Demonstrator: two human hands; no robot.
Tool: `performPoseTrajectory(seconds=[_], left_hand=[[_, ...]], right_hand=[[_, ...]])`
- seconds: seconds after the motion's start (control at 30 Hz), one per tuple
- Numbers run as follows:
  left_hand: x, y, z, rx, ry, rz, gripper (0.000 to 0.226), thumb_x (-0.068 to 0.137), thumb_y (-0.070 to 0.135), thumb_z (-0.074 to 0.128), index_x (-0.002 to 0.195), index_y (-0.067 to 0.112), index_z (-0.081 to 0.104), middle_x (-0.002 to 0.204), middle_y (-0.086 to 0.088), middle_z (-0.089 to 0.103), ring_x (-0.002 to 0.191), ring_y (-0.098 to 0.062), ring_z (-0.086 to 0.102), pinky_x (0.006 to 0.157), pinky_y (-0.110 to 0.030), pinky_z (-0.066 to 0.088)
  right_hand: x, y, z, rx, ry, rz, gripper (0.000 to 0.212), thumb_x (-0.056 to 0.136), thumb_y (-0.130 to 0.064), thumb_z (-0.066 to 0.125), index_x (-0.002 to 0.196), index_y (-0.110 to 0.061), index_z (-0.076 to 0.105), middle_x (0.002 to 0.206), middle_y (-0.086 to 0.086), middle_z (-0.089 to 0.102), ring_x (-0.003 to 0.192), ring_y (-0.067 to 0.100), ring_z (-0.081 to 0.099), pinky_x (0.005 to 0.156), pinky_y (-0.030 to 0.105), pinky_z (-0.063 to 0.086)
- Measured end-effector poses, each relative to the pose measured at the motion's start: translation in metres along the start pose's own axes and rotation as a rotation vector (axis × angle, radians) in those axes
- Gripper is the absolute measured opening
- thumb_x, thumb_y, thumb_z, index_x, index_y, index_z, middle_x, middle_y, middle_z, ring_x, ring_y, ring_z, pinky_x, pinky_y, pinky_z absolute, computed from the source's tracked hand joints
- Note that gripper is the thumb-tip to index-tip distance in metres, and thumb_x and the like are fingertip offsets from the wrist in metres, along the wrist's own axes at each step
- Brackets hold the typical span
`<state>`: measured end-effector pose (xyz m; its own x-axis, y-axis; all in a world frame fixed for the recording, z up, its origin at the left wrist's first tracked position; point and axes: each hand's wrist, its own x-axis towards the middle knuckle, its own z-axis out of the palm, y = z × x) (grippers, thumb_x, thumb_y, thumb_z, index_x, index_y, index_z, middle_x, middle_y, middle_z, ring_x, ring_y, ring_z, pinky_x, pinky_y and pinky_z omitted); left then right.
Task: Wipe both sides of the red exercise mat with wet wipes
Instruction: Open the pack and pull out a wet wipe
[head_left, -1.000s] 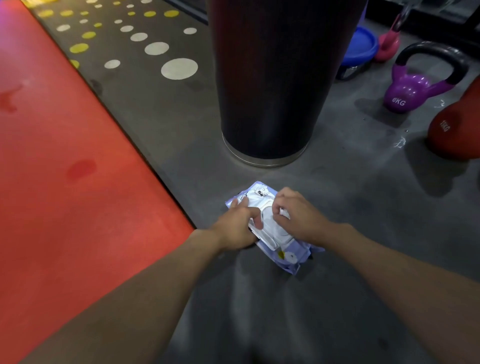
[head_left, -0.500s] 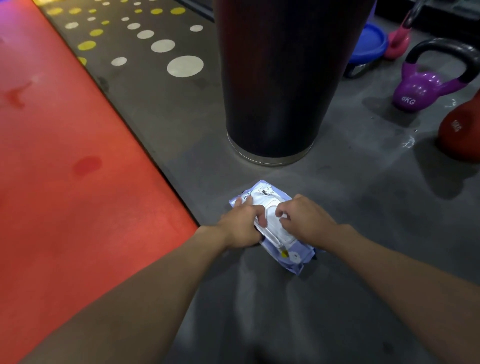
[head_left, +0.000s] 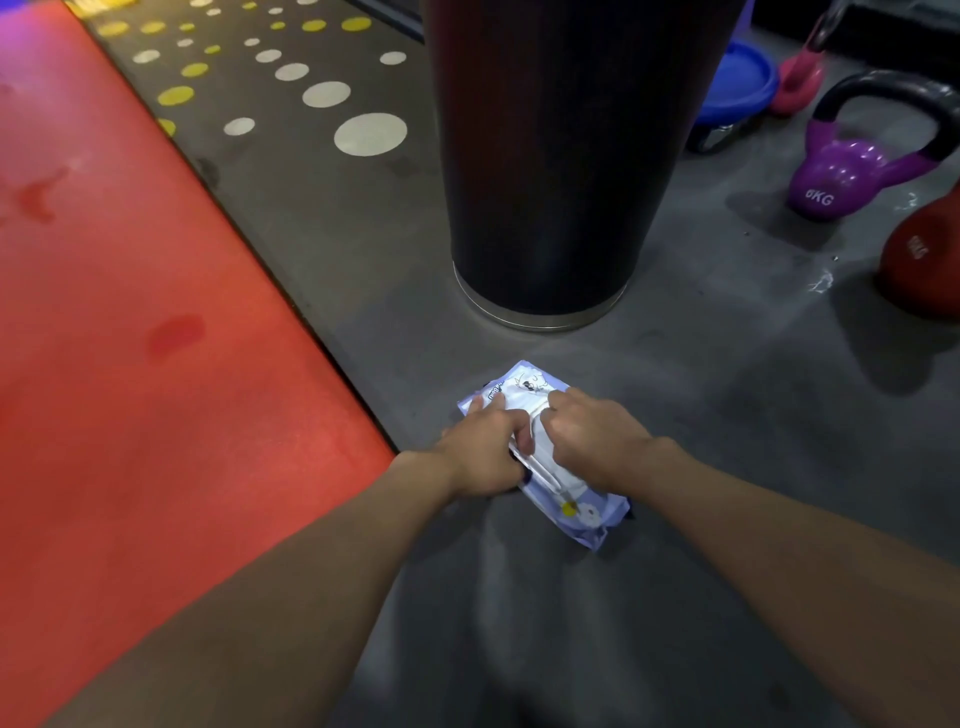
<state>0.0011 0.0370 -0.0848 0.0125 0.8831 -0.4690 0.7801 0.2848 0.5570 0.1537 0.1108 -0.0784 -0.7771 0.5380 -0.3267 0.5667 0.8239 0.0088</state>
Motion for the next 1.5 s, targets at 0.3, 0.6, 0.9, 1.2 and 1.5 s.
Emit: performPoseTrajectory(seconds=[0.3, 0.6, 0.9, 1.2, 1.5], left_hand=[[0.0, 0.006, -0.004, 0.0, -0.052, -0.058, 0.019, 0.059, 0.031, 0.06, 0.071, 0.04, 0.048, 0.105, 0.004, 0.037, 0.136, -0.032, 0.029, 0.103, -0.055, 0.038], [0.002, 0.003, -0.001, -0.004, -0.025, -0.043, 0.018, 0.054, 0.033, 0.05, 0.071, 0.038, 0.049, 0.103, 0.006, 0.04, 0.132, -0.033, 0.033, 0.102, -0.05, 0.04], [0.0, 0.012, -0.006, 0.014, -0.056, -0.108, 0.018, 0.057, 0.03, 0.045, 0.074, 0.033, 0.05, 0.113, -0.001, 0.044, 0.134, -0.032, 0.034, 0.104, -0.054, 0.038], [0.002, 0.016, -0.008, 0.038, -0.051, -0.12, 0.023, 0.054, 0.03, 0.044, 0.075, 0.029, 0.054, 0.114, -0.002, 0.05, 0.117, -0.026, 0.046, 0.099, -0.045, 0.044], [-0.004, 0.017, -0.014, -0.034, -0.023, -0.102, 0.017, 0.072, 0.017, 0.057, 0.086, 0.024, 0.062, 0.104, 0.005, 0.056, 0.114, -0.021, 0.05, 0.094, -0.039, 0.049]], right_hand=[[-0.005, 0.017, -0.005, 0.274, -0.026, -0.044, 0.022, 0.093, -0.018, 0.055, 0.115, -0.015, 0.06, 0.113, 0.006, 0.05, 0.108, 0.022, 0.049, 0.081, 0.035, 0.043], [-0.001, 0.004, -0.006, -0.043, 0.021, -0.08, 0.017, 0.094, -0.008, 0.047, 0.106, -0.01, 0.059, 0.112, 0.007, 0.056, 0.107, 0.026, 0.052, 0.067, 0.034, 0.03], [0.001, 0.016, -0.017, 0.477, 0.004, 0.161, 0.017, 0.083, -0.013, 0.057, 0.071, -0.008, 0.046, 0.079, 0.012, 0.056, 0.073, 0.029, 0.052, 0.062, 0.035, 0.038], [0.001, 0.036, -0.043, 1.707, 0.589, 0.678, 0.028, 0.095, -0.01, 0.038, 0.068, -0.018, 0.041, 0.067, 0.005, 0.046, 0.066, 0.022, 0.049, 0.062, 0.039, 0.044], [-0.026, 0.037, -0.052, 0.944, -0.098, 0.257, 0.012, 0.09, -0.012, 0.063, 0.081, -0.018, 0.068, 0.091, 0.002, 0.069, 0.084, 0.016, 0.063, 0.072, 0.022, 0.054]])
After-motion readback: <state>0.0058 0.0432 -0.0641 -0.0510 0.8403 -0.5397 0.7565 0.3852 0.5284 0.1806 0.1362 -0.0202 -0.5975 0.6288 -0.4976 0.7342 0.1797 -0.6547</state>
